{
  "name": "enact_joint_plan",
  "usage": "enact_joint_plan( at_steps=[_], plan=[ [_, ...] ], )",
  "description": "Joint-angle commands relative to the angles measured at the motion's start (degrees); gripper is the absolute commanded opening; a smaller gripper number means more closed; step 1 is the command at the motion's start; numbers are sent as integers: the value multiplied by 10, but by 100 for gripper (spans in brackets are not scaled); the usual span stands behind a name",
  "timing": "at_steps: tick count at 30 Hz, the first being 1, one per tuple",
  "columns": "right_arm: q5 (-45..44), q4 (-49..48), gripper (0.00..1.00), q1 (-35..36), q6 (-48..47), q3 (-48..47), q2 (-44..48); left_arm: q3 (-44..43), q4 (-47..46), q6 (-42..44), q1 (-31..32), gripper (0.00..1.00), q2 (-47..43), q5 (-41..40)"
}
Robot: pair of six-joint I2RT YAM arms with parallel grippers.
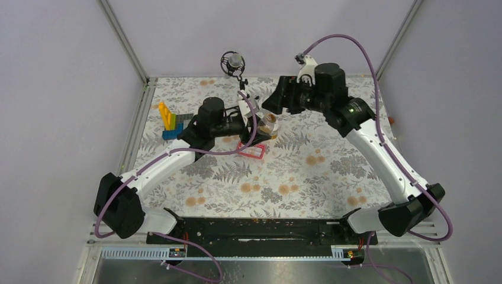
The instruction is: Sort the pills into containers
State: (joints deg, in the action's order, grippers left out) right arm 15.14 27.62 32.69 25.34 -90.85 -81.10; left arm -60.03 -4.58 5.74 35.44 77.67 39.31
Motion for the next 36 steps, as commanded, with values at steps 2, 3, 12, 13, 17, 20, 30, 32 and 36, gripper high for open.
enact_joint_plan(
  at_steps=[2,3,12,13,17,20,30,32,36],
  plan=[
    [245,1,77,-57,-153,-1,34,-3,-37,7,2,0,-31,25],
    [248,37,77,-57,-188,-15,28,-4,-37,7,2,0,-31,34],
    [276,97,74,-57,-270,-36,5,-23,-20,8,2,0,-25,78],
    [279,94,71,-56,-266,-35,3,-24,-19,9,2,0,-25,82],
    [275,75,72,-55,-258,-19,1,-31,-13,8,1,0,-24,93],
    [272,75,74,-52,-261,-19,-4,-31,-14,7,1,0,-24,93],
    [247,82,69,-32,-268,-6,-4,-30,-23,4,1,0,-25,89],
    [236,87,63,-30,-270,-7,-4,-30,-26,3,2,0,-25,88],
    [196,83,49,-22,-264,-5,-3,-29,-31,2,2,0,-26,84]
  ],
)
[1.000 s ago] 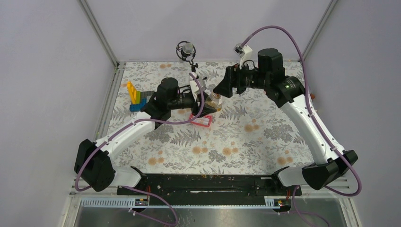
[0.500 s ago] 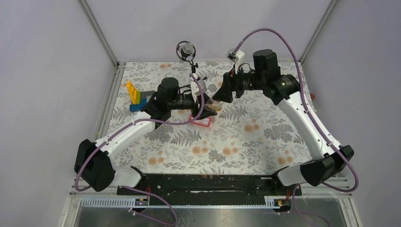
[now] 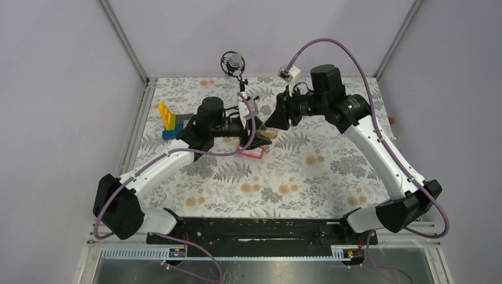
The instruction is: Sort the pills into containers
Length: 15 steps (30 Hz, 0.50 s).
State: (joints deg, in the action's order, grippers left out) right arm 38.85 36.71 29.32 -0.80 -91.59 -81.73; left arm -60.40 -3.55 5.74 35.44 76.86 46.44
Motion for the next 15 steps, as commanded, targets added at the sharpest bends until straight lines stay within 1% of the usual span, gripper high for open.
enact_joint_plan(
  at_steps=[1,5,7,9,10,11,12,13,14,15],
  plan=[
    [-53,-19,46,12,3,8,5,-25,-44,1,1,0,-18,13],
    [-103,-67,28,28,54,28,8,-22,-54,-2,1,0,-20,2],
    [-145,-82,22,44,76,30,9,-19,-58,-2,1,0,-21,-11],
    [-229,-92,20,63,133,29,11,-16,-61,-1,2,0,-23,-26],
    [-309,-88,18,71,182,25,13,-14,-62,0,2,0,-24,-36],
    [-384,-83,13,76,244,24,21,-13,-63,2,2,0,-25,-44],
    [-423,-89,13,76,278,27,30,-11,-64,2,2,0,-26,-46],
    [-444,-101,18,77,293,33,39,-11,-65,2,1,0,-26,-46],
    [-453,-113,32,77,302,39,49,-11,-65,2,2,0,-28,-48],
    [-448,-127,48,77,297,42,55,-10,-65,1,1,0,-29,-49]
  ],
)
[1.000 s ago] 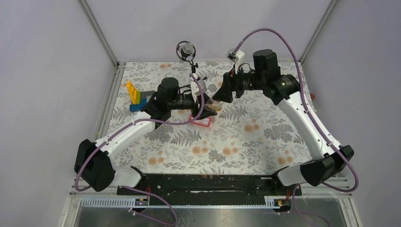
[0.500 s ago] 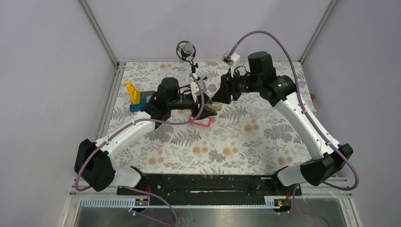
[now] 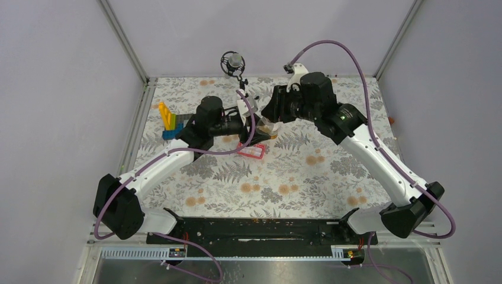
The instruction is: Sort the pills into containers
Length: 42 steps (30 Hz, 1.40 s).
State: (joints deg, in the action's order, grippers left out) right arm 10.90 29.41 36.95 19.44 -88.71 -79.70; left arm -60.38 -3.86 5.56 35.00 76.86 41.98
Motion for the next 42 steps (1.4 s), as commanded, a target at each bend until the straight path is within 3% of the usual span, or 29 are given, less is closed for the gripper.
enact_joint_plan(
  at_steps=[1,2,4,11,18,21,23,24,25,28,29,33,38,42],
  plan=[
    [-157,-55,61,0,85,6,37,-9,-63,1,6,0,-30,-4],
    [-146,-47,72,-1,78,-3,35,-8,-65,0,6,0,-30,-5],
    [-83,-37,83,-3,46,-18,26,-6,-66,-3,6,0,-33,-10],
    [66,55,91,-4,-49,-53,-12,-3,-81,-13,6,0,-36,-16],
    [103,92,81,-1,-69,-64,-31,-1,-97,-22,6,4,-36,-23],
    [94,104,64,1,-58,-72,-46,3,-111,-30,6,9,-38,-30],
    [61,109,48,1,-43,-75,-52,7,-117,-32,6,19,-39,-30],
    [35,109,42,1,-33,-75,-54,9,-118,-34,6,31,-39,-33],
    [9,107,39,1,-24,-75,-52,10,-118,-37,5,50,-40,-40],
    [-94,94,37,0,3,-62,-39,27,-126,-46,6,92,-47,-74],
    [-139,94,37,-1,10,-56,-35,35,-128,-47,6,98,-51,-89],
    [-240,78,38,-28,36,4,-15,72,-134,-69,2,99,-72,-172],
    [-287,-8,38,-82,54,165,11,117,-133,-151,-21,99,-90,-293],
    [-295,-96,39,-109,64,264,3,131,-94,-253,-69,97,-83,-330]
  ],
)
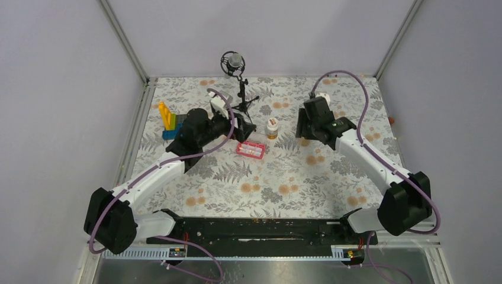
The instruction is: Sort the pills into containers
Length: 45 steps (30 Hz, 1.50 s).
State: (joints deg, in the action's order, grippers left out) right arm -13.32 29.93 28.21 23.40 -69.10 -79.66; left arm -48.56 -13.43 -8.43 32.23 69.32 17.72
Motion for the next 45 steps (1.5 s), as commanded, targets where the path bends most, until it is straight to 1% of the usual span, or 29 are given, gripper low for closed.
enact_joint_plan(
  at_steps=[1,5,8,11,12,13,16,17,18,19,21,22,23,27,28,30,31,32,33,34,36,38,40,43,45],
  plan=[
    [-56,-118,38,-26,28,83,-4,18,9,-136,-57,95,-4,-87],
    [-65,-194,38,-36,36,135,-28,76,9,-218,-105,90,-5,-91],
    [-74,-239,39,-41,43,160,-48,108,11,-242,-128,89,-8,-101],
    [-69,-289,46,-42,31,190,-65,125,12,-260,-144,87,-3,-104],
    [-66,-322,48,-43,24,202,-70,130,13,-267,-148,87,-1,-108],
    [-62,-332,48,-44,20,207,-75,133,19,-275,-152,86,3,-113],
    [-59,-336,50,-44,9,206,-88,137,20,-296,-163,85,13,-106],
    [-58,-339,52,-44,9,206,-90,139,19,-303,-163,85,16,-102],
    [-57,-340,56,-44,10,207,-92,140,17,-310,-165,85,19,-98],
    [-57,-339,62,-44,12,207,-91,141,15,-316,-165,85,24,-93],
    [-60,-326,79,-45,17,202,-83,141,17,-327,-167,84,33,-88],
    [-60,-309,84,-46,18,193,-76,138,31,-334,-167,83,38,-97],
    [-52,-283,87,-48,14,180,-68,132,54,-341,-167,81,42,-112],
    [-49,-179,90,-50,-22,75,-45,139,67,-343,-167,70,48,-128],
    [-39,-158,89,-50,-32,48,-44,143,63,-348,-167,66,50,-129],
    [16,-134,83,-50,-51,-1,-52,151,52,-356,-167,56,57,-123],
    [64,-131,72,-50,-59,-23,-60,153,46,-358,-167,53,62,-117],
    [116,-129,63,-47,-70,-45,-77,155,41,-357,-166,52,67,-110],
    [156,-123,58,-39,-74,-69,-93,161,35,-352,-163,51,68,-109],
    [172,-114,55,-28,-77,-90,-111,167,26,-344,-157,51,69,-115],
    [183,-98,53,1,-88,-128,-144,174,35,-332,-141,49,69,-136],
    [181,-90,53,29,-94,-151,-170,174,42,-325,-120,45,73,-156],
    [173,-81,52,43,-86,-167,-193,176,37,-324,-99,39,85,-165],
    [158,-39,41,51,-49,-208,-229,176,29,-333,-82,34,110,-160],
    [155,-15,37,60,-40,-237,-249,175,31,-336,-65,33,123,-181]
  ],
)
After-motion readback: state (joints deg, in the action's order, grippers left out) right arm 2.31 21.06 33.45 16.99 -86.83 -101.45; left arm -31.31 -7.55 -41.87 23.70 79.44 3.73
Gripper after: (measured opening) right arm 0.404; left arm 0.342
